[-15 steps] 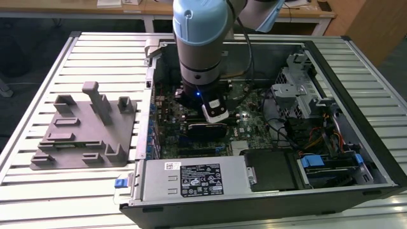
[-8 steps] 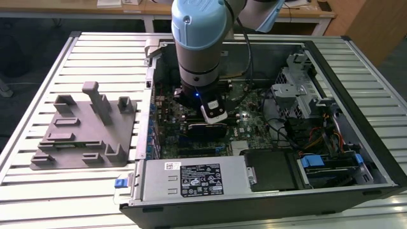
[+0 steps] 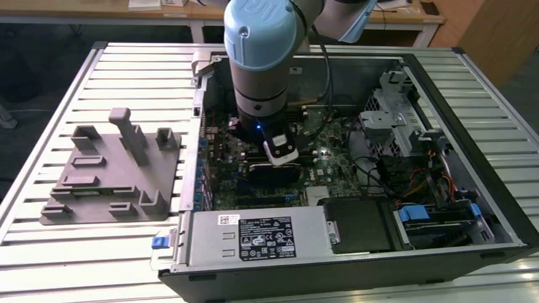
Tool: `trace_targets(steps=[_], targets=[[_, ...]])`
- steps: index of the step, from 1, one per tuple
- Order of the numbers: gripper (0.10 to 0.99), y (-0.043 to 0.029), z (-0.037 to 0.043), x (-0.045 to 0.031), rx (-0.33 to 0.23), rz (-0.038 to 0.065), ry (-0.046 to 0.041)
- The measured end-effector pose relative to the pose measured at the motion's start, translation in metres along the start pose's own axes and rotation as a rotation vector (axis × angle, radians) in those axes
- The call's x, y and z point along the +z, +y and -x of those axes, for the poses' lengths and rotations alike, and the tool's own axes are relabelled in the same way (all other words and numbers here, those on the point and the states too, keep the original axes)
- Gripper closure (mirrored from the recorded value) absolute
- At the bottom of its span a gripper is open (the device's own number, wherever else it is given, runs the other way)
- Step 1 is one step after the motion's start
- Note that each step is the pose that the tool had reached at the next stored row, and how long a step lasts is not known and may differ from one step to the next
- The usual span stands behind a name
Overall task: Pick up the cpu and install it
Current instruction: 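Install the second cpu locking lever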
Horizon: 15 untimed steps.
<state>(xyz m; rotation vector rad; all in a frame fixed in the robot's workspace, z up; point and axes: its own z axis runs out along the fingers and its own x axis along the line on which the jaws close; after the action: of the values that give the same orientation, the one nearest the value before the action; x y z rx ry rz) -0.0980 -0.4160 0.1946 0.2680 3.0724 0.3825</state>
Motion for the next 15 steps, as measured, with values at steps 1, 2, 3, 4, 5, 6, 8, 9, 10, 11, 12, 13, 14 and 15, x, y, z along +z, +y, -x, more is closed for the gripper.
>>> trace_targets(steps=[1, 2, 3, 4, 5, 6, 8, 9, 10, 11, 12, 13, 14, 15], targets=[[0.98, -0.0001, -0.0004, 0.0004, -0.001, 0.002, 0.0005], [0.98, -0.0001, -0.0007, 0.0007, -0.002, 0.004, 0.0011], [0.98, 0.0, -0.0009, 0.0009, -0.002, 0.006, 0.0016], [0.98, -0.0001, -0.001, 0.0013, -0.003, 0.006, 0.0019], [0.98, -0.0002, -0.001, 0.0018, -0.004, 0.006, 0.0022], [0.98, -0.0003, -0.0011, 0.0023, -0.005, 0.006, 0.0026], [0.98, -0.0001, -0.0013, 0.0039, -0.008, 0.006, 0.003], [0.98, -0.0002, -0.0013, 0.0045, -0.009, 0.006, 0.0035], [0.98, -0.0004, -0.0013, 0.0052, -0.01, 0.006, 0.0041], [0.98, -0.0006, -0.0014, 0.0059, -0.012, 0.005, 0.0045], [0.98, -0.0007, -0.0014, 0.0065, -0.013, 0.005, 0.0048], [0.98, -0.0007, -0.0014, 0.0068, -0.014, 0.005, 0.0047], [0.98, -0.0006, -0.0013, 0.0069, -0.014, 0.003, 0.0044], [0.98, -0.0007, -0.0013, 0.0069, -0.014, 0.002, 0.0042]])
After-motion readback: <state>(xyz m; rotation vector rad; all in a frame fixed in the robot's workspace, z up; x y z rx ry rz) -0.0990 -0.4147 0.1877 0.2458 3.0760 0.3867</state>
